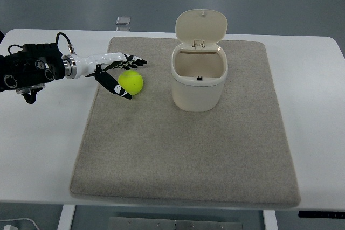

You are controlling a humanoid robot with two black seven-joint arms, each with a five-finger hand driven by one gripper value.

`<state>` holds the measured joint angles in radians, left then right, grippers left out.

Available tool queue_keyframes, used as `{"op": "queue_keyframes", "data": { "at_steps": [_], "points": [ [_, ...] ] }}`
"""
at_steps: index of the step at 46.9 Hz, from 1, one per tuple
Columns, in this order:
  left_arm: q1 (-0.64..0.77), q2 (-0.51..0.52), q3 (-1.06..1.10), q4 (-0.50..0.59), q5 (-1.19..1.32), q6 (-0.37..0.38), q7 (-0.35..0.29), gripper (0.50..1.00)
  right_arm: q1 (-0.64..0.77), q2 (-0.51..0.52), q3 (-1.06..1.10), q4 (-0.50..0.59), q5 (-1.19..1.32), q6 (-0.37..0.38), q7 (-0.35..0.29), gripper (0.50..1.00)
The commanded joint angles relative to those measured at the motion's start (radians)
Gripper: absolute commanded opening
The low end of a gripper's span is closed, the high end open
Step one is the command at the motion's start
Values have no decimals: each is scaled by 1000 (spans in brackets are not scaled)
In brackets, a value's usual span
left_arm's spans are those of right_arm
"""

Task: Put tennis ball into box with left hand
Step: 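Curl the left hand fingers around the tennis ball to grasp it, then lift the ball with the left hand and carry it above the bin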

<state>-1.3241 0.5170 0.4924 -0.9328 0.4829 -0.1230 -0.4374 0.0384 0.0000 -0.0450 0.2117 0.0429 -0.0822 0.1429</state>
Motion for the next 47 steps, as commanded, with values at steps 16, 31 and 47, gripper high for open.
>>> {"op": "queue_keyframes", "data": {
  "at_steps": [16, 31, 47],
  "points": [
    [-1, -2, 0, 3, 2, 8, -3, 639, 0, 0, 1, 0, 0, 1, 0, 938],
    [0, -2, 2, 2, 2, 8, -1, 500, 0, 0, 1, 0, 0, -1, 0, 938],
    [14, 1, -181, 52, -170, 29, 0, 500, 0, 0, 1, 0, 0, -1, 0, 938]
  ]
}}
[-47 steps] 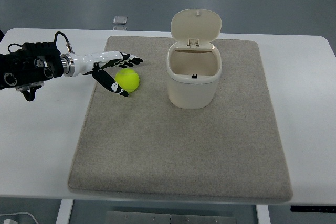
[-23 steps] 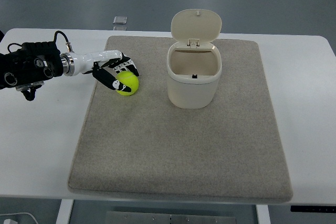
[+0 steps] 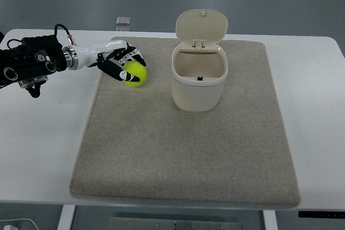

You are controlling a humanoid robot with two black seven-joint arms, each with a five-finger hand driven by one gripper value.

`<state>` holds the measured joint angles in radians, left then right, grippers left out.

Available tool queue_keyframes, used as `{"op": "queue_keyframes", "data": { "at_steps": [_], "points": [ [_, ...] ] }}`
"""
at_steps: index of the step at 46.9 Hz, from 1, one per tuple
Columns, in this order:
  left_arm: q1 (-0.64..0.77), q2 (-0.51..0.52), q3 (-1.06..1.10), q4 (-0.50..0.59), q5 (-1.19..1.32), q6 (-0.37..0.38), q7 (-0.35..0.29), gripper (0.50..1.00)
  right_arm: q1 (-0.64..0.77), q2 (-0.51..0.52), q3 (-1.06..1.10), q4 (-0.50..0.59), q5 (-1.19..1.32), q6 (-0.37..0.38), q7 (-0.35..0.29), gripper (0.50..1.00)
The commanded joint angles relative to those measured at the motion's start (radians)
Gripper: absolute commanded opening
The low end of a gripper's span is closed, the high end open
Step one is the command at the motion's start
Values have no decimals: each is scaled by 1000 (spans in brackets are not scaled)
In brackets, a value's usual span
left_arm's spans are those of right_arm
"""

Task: Put tennis ball into box with left hand
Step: 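Lift the ball with the left hand and carry it above the bin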

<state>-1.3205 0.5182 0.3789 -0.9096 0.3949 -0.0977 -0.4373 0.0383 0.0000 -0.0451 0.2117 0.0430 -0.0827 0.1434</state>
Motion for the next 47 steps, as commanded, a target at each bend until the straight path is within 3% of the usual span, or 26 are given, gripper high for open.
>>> {"op": "queue_keyframes", "data": {
  "at_steps": [1, 11, 29, 47],
  "points": [
    [14, 0, -84, 38, -109, 6, 0, 500, 0, 0, 1, 0, 0, 0, -1, 938],
    [24, 0, -256, 63, -317, 38, -5, 500, 0, 0, 1, 0, 0, 0, -1, 938],
    [-26, -41, -632, 38, -369, 41, -3, 500, 0, 0, 1, 0, 0, 0, -1, 938],
    [-129, -152, -647, -94, -357, 62, -6, 500, 0, 0, -1, 0, 0, 1, -1, 938]
  ]
}}
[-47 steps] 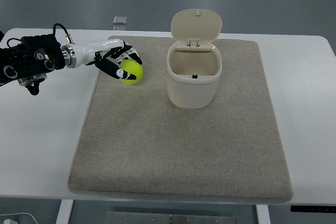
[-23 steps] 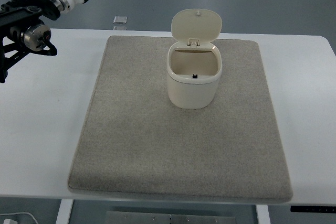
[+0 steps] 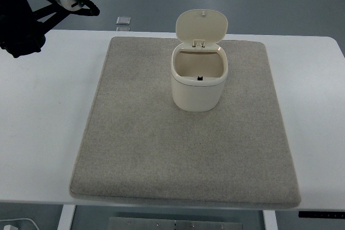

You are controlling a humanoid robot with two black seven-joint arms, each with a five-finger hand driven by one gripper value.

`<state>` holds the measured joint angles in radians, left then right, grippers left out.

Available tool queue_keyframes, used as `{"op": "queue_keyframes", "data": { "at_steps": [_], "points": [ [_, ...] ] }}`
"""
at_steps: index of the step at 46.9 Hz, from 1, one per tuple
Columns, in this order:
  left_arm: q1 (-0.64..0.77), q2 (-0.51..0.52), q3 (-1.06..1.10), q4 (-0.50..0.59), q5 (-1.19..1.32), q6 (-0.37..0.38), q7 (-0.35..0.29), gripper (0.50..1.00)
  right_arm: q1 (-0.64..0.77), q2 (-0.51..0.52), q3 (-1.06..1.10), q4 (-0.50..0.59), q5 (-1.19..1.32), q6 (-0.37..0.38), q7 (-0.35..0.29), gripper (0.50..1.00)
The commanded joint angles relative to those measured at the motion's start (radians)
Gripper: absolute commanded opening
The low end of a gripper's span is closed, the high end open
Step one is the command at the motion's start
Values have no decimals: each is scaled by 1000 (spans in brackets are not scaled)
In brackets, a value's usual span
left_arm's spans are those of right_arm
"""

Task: Put tennis ball into box with left hand
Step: 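Lift the ball with the left hand and carry it above the bin, then lower the ball into the cream bin and open the left hand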

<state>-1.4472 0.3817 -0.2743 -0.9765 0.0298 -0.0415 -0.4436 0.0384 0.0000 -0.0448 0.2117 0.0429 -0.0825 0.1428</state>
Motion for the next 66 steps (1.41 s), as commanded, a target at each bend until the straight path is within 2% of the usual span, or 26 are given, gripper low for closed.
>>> {"op": "queue_keyframes", "data": {
  "at_steps": [1, 17, 31, 42, 46, 55, 66],
  "points": [
    [-2, -23, 7, -34, 12, 8, 0, 500, 0, 0, 0, 0, 0, 0, 0, 938],
    [7, -38, 58, -177, 15, 25, 0, 500, 0, 0, 0, 0, 0, 0, 0, 938],
    [5, -38, 145, -277, 15, 77, 0, 500, 0, 0, 0, 0, 0, 1, 0, 938],
    [-2, -23, 233, -321, 15, 91, 3, 501, 0, 0, 0, 0, 0, 0, 0, 938],
    [-13, 2, 273, -323, 15, 83, 3, 523, 0, 0, -1, 0, 0, 0, 0, 938],
    [-30, 57, 325, -355, 18, 74, 3, 527, 0, 0, -1, 0, 0, 0, 0, 938],
    [-44, 77, 383, -398, 30, 68, 2, 525, 0, 0, 0, 0, 0, 0, 0, 938]
  ]
}}
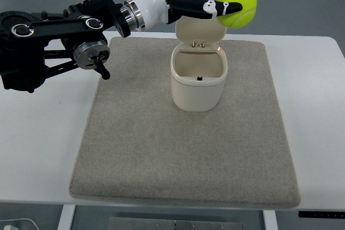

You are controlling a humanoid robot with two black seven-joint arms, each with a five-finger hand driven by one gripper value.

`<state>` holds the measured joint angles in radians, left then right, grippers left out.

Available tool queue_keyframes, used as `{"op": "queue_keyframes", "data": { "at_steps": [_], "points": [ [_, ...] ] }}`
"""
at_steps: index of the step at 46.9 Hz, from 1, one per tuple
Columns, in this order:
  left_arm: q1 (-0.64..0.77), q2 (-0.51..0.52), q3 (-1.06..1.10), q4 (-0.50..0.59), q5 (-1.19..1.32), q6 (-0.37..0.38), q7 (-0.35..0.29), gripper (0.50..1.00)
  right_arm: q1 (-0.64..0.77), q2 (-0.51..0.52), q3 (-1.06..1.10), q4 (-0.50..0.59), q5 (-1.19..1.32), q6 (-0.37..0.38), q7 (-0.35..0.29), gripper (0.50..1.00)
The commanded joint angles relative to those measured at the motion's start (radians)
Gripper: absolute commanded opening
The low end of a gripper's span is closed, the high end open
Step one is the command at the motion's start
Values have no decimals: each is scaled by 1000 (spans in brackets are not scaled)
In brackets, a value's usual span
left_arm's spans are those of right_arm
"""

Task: Put tennis ball into box with left hand
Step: 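Lower the ball into the cream bin and open the left hand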

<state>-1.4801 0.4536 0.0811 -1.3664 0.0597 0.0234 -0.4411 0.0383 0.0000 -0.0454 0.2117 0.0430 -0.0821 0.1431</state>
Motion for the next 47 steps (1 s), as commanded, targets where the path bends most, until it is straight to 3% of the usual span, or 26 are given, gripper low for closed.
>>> {"op": "queue_keyframes", "data": {
  "at_steps": [1, 47],
  "points": [
    [-12, 7, 32, -10, 0, 3, 1, 527, 0, 0, 1, 0, 0, 1, 0, 938],
    [-12, 56, 183, -3, 2, 7, 1, 570, 0, 0, 1, 0, 0, 1, 0, 938]
  ]
}}
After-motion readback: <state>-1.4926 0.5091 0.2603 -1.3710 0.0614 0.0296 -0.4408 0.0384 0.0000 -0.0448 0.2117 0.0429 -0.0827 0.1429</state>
